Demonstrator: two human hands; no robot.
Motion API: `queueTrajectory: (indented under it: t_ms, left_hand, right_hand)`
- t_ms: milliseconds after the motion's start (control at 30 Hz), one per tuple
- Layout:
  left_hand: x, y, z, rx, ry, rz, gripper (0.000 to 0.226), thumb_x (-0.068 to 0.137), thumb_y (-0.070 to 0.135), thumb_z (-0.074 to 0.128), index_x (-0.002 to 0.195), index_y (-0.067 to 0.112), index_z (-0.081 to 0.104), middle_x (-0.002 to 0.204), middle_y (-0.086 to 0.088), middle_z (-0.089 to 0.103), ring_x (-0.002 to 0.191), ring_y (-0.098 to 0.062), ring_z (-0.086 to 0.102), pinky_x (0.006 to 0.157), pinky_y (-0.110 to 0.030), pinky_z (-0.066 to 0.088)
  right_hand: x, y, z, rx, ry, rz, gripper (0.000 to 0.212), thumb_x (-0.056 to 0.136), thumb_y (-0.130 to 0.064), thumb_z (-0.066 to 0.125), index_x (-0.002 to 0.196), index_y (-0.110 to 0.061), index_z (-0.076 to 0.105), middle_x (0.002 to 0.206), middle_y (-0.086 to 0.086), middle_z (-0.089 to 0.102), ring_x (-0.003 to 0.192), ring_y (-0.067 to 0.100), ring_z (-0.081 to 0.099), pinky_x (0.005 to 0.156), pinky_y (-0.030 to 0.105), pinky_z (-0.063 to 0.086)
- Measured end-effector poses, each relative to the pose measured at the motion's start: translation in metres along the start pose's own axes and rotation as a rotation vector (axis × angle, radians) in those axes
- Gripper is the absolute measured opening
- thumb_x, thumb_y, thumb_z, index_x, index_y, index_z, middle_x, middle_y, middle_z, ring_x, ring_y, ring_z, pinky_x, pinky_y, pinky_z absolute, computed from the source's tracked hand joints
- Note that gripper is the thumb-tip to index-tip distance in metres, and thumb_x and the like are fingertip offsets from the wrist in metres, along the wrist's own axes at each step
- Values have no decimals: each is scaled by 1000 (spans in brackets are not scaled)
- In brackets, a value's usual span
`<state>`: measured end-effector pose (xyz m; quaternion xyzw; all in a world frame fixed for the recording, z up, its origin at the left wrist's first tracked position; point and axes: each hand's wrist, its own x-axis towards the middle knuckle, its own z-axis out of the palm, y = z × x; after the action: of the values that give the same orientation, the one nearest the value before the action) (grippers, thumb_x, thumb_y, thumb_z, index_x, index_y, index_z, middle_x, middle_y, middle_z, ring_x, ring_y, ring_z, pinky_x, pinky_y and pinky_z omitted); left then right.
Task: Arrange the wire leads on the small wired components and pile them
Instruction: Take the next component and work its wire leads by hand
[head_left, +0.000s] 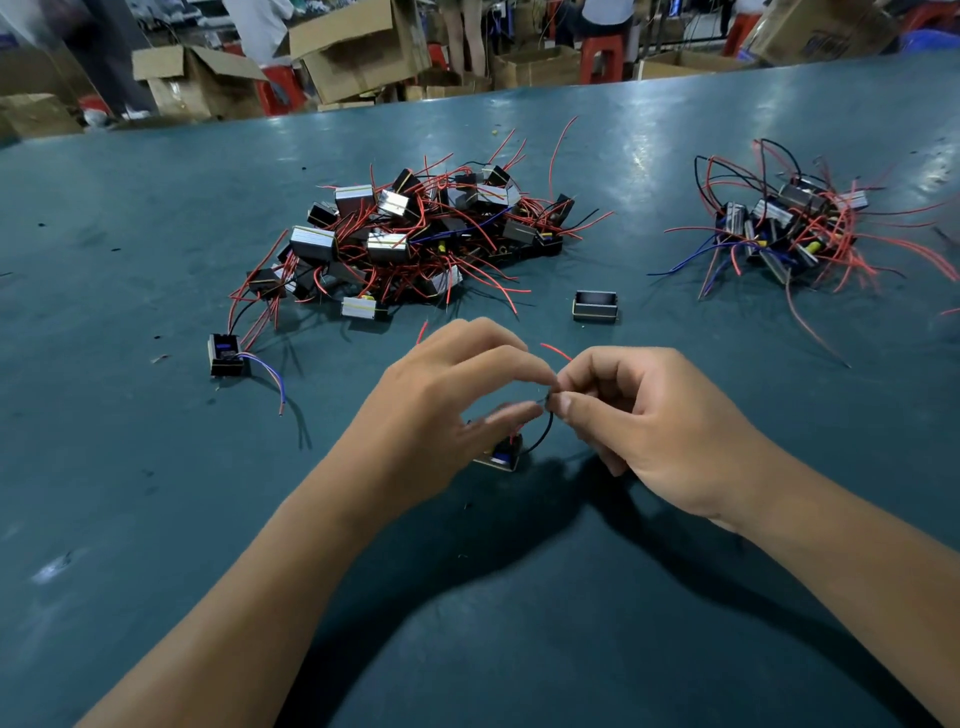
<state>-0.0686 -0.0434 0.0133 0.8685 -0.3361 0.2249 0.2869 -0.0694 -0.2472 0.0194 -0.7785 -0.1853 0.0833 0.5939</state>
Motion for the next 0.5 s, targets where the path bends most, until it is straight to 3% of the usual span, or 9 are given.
queueTrajectory:
  t_ms: [100, 267, 500]
  left_hand:
    - [1, -1, -2, 77, 31, 61, 16, 90, 21, 74, 104, 14, 75, 103, -2, 63, 91, -27, 60, 76, -48, 51]
    - [1, 0, -8, 205, 22, 166, 12, 96, 23, 68, 94, 19, 79, 100, -2, 67, 77, -25, 54, 67, -44, 47]
    - [1, 0, -10, 312, 17, 239, 17, 98, 27, 66, 89, 19, 78, 97, -1, 69, 75, -25, 55, 64, -45, 46]
  right_hand:
    - [0, -2, -2, 19, -48, 17, 13, 94, -6, 61, 82, -9, 63, 52, -10, 49, 45, 11, 40, 43, 21, 38]
    - [-1, -3, -5, -2, -114, 13, 13, 94, -6, 61, 82, -9, 64, 54, -4, 49, 48, 14, 41, 45, 22, 40]
    - [0, -2, -7, -2, -140, 10, 11, 94, -6, 61, 84, -6, 64, 55, 1, 47, 48, 14, 41, 45, 22, 40]
